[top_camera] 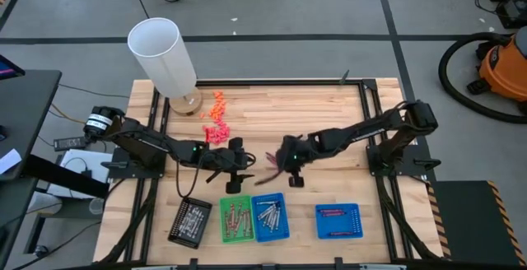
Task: Sort crayons
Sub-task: Put the red crayon into the right blue bin
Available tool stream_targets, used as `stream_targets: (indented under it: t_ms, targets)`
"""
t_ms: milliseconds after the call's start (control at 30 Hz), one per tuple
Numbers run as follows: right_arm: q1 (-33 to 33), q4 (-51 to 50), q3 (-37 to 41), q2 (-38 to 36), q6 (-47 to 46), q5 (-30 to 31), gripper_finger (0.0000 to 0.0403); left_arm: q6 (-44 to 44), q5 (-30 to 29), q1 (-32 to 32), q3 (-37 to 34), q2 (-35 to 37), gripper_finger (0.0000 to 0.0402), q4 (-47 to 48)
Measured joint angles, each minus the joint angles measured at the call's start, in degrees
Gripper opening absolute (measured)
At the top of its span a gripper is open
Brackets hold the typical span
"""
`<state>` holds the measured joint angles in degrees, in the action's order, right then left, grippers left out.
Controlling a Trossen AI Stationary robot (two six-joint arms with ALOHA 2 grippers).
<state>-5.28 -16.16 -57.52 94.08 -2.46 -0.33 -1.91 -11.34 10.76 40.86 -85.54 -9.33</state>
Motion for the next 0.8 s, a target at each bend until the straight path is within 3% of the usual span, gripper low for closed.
stream_targets:
  t_ms: [400, 800]
  targets:
    - [-13.02, -21.16, -6.30, -1.84, -17.52, 0.14, 0.0038, -4.53, -0.24, -0.07, -0.02, 0.00, 0.0241, -1.00]
    - [-29.88, -31.92, -6.36, -6.01, -43.43, -3.40, 0.0039, -5.53, -0.96, -0.07, 0.00, 0.00, 0.0231, -3.31]
